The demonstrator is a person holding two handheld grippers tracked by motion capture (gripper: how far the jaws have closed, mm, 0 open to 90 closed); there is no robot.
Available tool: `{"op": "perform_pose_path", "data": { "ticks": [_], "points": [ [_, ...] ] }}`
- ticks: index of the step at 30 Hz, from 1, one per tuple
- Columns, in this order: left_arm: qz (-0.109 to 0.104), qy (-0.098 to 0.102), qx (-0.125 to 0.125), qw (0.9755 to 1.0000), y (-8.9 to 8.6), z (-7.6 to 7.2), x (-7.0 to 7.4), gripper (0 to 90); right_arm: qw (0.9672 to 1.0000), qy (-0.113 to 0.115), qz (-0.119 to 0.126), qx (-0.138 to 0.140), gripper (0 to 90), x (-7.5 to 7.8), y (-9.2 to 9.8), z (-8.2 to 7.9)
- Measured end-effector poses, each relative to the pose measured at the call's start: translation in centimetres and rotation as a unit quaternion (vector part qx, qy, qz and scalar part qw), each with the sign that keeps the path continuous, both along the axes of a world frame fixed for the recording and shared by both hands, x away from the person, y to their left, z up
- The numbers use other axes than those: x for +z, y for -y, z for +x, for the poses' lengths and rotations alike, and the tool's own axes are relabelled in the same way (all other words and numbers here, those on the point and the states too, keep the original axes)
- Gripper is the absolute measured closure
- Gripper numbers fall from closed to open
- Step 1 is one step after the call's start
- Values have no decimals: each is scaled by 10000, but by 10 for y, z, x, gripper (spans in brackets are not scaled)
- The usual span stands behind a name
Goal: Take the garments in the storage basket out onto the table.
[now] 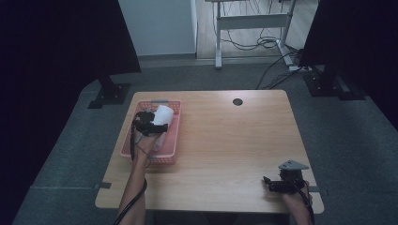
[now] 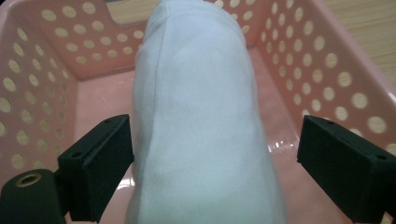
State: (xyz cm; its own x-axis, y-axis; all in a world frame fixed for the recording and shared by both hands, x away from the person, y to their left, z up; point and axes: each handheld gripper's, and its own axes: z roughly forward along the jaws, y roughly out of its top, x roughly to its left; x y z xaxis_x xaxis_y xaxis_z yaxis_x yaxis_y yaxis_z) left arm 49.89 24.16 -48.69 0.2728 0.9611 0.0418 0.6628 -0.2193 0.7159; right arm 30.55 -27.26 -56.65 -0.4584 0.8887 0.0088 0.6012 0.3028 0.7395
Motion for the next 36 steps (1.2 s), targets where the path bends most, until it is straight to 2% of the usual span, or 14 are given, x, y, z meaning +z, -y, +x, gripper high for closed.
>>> {"op": "perform_pose_path", "data": {
  "ticks": [6,11,15,16,20,25,30,36],
  "points": [
    [148,-180,75,9997,1,4,-5,101,10000,-1,3,0,81,0,0,0],
    [257,-264,90,9993,2,4,-7,176,10000,0,1,2,81,0,0,0],
    [158,-396,202,9989,0,5,-7,225,10000,-1,2,2,81,0,0,0],
    [204,-412,171,9988,1,4,-6,269,10000,1,3,1,81,0,0,0],
    [255,-421,244,9985,4,2,-4,359,10000,0,0,3,80,0,0,0],
    [194,-409,376,9983,4,0,-2,411,10000,0,1,2,81,0,0,0],
    [41,-284,495,9984,1,-4,4,422,10000,-1,1,0,80,0,0,0],
    [-82,-227,635,9977,1,-6,11,421,10000,-1,-1,0,80,0,0,0]
  ]
}}
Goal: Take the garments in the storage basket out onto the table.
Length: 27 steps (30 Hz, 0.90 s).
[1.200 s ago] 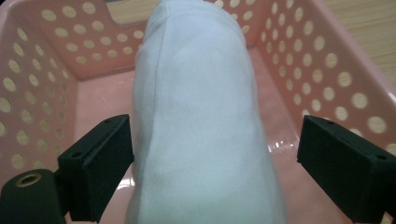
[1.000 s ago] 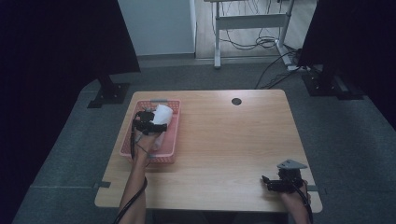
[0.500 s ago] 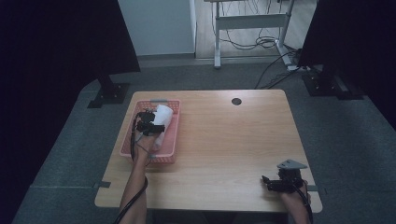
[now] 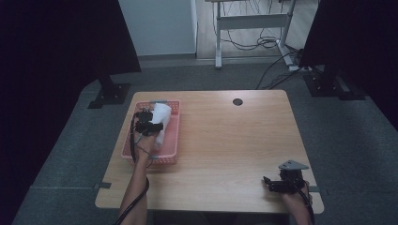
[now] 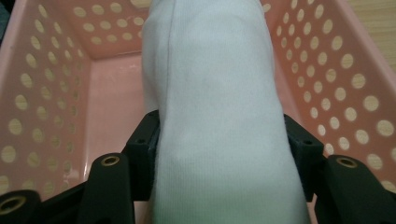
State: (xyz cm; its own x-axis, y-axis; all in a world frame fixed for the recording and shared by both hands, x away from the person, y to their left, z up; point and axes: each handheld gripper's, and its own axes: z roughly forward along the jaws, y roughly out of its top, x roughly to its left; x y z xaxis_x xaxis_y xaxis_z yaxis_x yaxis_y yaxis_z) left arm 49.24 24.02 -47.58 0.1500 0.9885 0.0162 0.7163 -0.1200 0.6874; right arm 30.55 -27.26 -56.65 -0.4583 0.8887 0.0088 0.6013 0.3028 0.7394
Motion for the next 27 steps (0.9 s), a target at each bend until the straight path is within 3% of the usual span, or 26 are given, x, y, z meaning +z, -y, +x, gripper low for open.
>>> {"op": "perform_pose_path", "data": {
  "ticks": [27],
  "points": [
    [-272,270,217,9990,4,-17,30,418,10000,1,0,0,80,0,0,0]
  ]
}}
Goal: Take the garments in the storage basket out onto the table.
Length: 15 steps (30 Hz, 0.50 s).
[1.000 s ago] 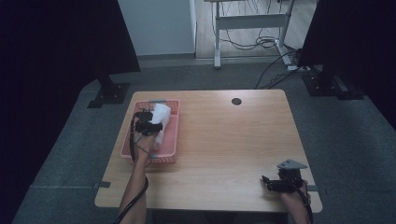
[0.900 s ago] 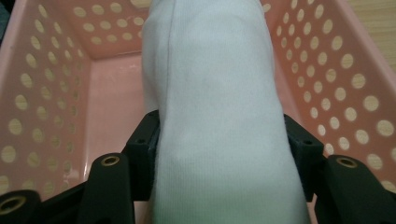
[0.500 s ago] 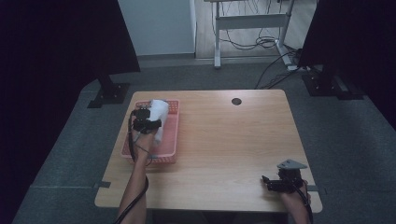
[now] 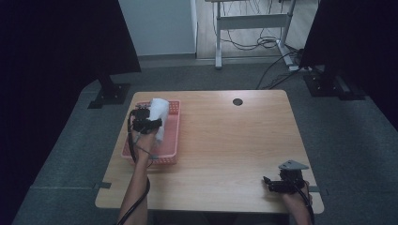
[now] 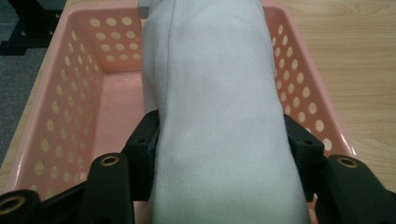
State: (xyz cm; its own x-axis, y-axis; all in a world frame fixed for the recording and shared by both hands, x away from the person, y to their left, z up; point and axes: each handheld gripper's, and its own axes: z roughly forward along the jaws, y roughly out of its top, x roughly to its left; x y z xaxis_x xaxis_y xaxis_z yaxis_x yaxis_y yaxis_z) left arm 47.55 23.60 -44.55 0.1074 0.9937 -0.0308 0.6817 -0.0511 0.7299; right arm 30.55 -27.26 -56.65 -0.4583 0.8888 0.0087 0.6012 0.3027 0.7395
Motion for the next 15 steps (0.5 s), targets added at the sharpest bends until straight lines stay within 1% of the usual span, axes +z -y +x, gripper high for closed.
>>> {"op": "perform_pose_path", "data": {
  "ticks": [10,15],
  "points": [
    [-25,59,-11,10000,6,-5,9,419,10000,-1,0,-1,80,0,0,0],
    [-84,131,-30,9999,10,-8,14,418,10000,-1,1,0,80,0,0,0]
  ]
}}
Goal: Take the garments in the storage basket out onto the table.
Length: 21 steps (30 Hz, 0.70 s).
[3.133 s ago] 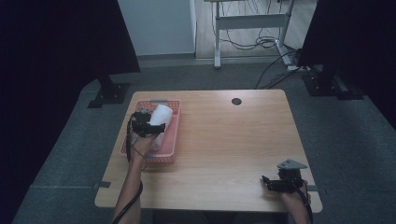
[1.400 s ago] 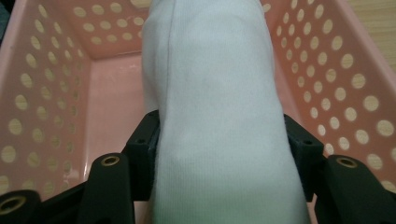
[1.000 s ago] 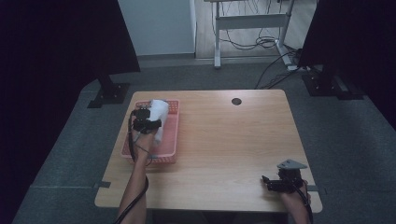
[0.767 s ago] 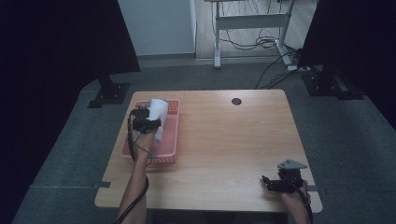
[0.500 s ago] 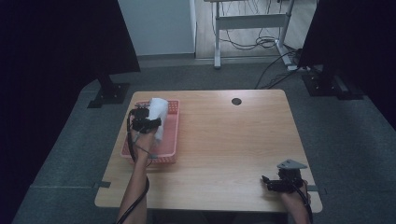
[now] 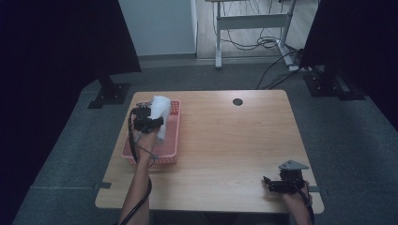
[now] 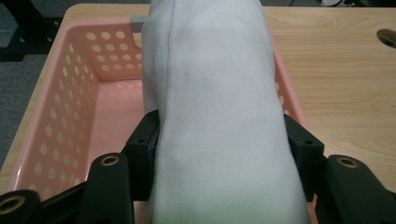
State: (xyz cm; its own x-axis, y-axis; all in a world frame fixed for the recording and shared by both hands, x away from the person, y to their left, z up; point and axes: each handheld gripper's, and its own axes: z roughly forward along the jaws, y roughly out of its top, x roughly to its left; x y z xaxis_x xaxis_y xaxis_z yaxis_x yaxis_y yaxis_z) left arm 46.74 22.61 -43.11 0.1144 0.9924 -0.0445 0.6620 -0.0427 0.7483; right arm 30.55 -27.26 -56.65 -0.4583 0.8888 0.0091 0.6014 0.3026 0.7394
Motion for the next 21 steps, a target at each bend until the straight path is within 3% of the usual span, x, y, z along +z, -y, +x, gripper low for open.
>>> {"op": "perform_pose_path", "data": {
  "ticks": [21],
  "points": [
    [-126,151,-90,9998,17,-9,16,419,10000,-1,1,3,79,0,0,0]
  ]
}}
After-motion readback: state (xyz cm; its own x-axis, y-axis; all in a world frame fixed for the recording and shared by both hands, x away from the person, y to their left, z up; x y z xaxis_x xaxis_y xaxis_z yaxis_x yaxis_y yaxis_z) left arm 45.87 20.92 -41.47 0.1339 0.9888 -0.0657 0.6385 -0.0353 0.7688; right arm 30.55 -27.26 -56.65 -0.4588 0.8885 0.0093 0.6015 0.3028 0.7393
